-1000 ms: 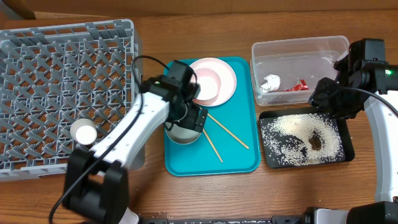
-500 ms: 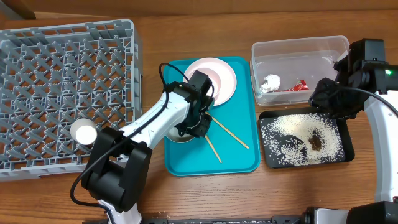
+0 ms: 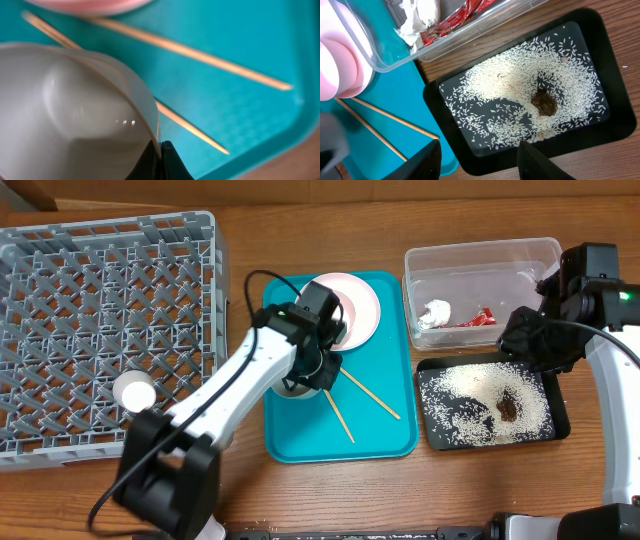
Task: Sort waste into correct bins and load items into the dishwasher
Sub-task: 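Carry the grey bowl with left gripper into the rack and release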
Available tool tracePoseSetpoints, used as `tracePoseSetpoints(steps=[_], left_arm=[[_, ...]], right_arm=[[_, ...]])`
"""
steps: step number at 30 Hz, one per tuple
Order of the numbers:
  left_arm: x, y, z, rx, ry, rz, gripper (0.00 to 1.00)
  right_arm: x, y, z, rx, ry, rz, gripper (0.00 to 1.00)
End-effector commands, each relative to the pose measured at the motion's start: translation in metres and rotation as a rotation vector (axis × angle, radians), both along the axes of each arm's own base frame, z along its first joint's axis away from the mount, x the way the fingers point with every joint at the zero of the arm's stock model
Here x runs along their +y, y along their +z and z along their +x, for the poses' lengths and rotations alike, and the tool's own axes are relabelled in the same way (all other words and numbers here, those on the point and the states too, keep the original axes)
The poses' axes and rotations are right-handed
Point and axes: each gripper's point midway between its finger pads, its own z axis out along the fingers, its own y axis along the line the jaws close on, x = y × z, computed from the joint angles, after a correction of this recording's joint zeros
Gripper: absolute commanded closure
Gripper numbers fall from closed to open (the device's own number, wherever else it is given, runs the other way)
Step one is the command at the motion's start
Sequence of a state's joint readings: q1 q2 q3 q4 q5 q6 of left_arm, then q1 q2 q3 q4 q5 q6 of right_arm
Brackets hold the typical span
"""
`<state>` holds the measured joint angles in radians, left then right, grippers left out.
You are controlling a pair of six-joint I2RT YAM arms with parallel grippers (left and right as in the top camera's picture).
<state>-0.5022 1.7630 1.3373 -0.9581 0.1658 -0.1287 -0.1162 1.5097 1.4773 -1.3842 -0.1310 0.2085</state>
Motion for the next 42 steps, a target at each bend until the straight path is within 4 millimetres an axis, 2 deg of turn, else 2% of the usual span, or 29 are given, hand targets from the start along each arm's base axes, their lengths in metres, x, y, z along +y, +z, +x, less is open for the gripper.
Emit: tracePoseSetpoints(steps=[1, 5, 9, 14, 17, 21, 31, 36, 42], left_arm=[[0.012, 0.086, 0.021, -0.203, 0.072, -0.117, 0.96], [0.052, 0.134, 0.03, -0.326, 0.161, -0.17, 0.96], [0.092, 0.163, 0.035, -0.402, 0.161, -0.26, 0.96], [0.136, 0.173, 0.044, -0.427, 0.162, -0.415, 0.96], [0.156, 0.175, 0.05, -0.45, 0.148, -0.508, 0.96], [0.178, 0.165, 0.061, -0.44, 0.162, -0.633, 0.96], [0.224, 0.115, 0.082, -0.347, 0.289, -0.809, 0.96], [0.244, 0.097, 0.083, -0.324, 0.345, -0.859, 0.96], [0.255, 0.071, 0.073, -0.244, 0.394, -0.855, 0.96]], right_arm=[[0.002, 0.008, 0.001, -0.028, 0.008, 0.0, 0.49], [0.002, 0.008, 0.001, -0.028, 0.008, 0.0, 0.49], [0.002, 0.008, 0.001, -0.028, 0.008, 0.0, 0.49], [0.002, 0.008, 0.001, -0.028, 0.008, 0.0, 0.49], [0.002, 0.008, 0.001, -0.028, 0.008, 0.0, 0.49], [0.002, 0.007, 0.001, -0.027, 0.008, 0.0, 0.49], [0.002, 0.007, 0.001, -0.028, 0.008, 0.0, 0.49], [0.002, 0.007, 0.001, -0.027, 0.008, 0.0, 0.49], [0.002, 0.007, 0.001, -0.027, 0.008, 0.0, 0.49]])
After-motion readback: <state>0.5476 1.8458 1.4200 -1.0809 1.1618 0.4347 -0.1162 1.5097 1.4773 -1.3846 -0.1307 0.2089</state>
